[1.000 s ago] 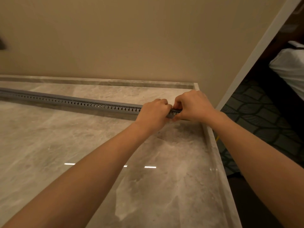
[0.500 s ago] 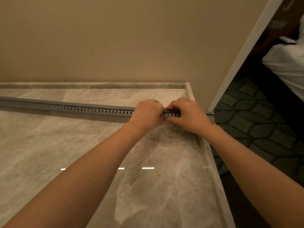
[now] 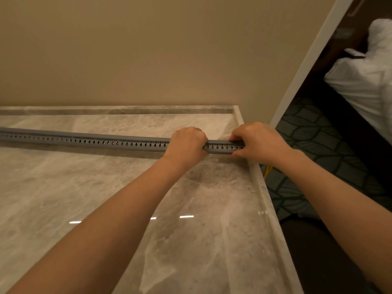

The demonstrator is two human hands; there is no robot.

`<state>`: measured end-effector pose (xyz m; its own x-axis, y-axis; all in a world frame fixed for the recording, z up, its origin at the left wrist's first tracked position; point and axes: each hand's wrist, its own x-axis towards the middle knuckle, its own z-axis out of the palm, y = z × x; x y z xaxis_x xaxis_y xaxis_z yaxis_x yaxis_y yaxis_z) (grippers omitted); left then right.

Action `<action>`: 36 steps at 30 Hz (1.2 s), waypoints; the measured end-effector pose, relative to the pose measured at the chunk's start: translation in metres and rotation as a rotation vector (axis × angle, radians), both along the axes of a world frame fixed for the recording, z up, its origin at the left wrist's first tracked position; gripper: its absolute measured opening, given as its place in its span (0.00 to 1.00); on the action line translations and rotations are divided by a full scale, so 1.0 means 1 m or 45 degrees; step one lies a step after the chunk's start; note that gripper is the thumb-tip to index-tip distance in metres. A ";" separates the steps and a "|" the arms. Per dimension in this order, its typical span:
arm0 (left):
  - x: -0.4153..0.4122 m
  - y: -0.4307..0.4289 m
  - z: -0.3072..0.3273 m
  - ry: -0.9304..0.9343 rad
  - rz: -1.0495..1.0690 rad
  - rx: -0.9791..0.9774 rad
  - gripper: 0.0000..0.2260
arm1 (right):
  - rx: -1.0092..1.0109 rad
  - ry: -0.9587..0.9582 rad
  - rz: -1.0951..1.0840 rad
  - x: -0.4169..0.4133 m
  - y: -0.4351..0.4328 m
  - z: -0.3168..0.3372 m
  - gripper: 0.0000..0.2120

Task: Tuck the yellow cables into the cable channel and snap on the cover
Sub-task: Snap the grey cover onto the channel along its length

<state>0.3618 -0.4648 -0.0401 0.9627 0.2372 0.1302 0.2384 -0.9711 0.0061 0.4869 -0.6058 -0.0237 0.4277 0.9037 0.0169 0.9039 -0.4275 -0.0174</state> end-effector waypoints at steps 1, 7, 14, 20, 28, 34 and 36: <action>0.000 0.000 0.000 -0.002 0.000 0.001 0.10 | -0.023 -0.022 0.011 0.000 0.002 0.002 0.11; -0.002 0.001 -0.002 -0.033 -0.011 0.004 0.10 | -0.091 0.000 0.052 0.007 0.012 0.009 0.14; 0.001 0.001 0.000 -0.004 0.006 -0.017 0.10 | -0.057 0.034 0.067 0.011 0.011 0.006 0.14; 0.014 -0.016 0.003 0.001 0.028 -0.092 0.11 | -0.015 0.018 0.085 0.013 0.009 0.004 0.13; 0.039 -0.042 0.008 0.102 0.065 -0.154 0.09 | 0.057 0.011 0.107 0.015 0.005 0.001 0.11; 0.042 -0.038 0.012 0.161 0.022 -0.148 0.11 | 0.297 0.236 0.031 0.017 -0.006 -0.012 0.09; 0.041 -0.039 0.011 0.157 0.002 -0.135 0.11 | 0.383 0.354 -0.002 0.016 -0.012 -0.019 0.11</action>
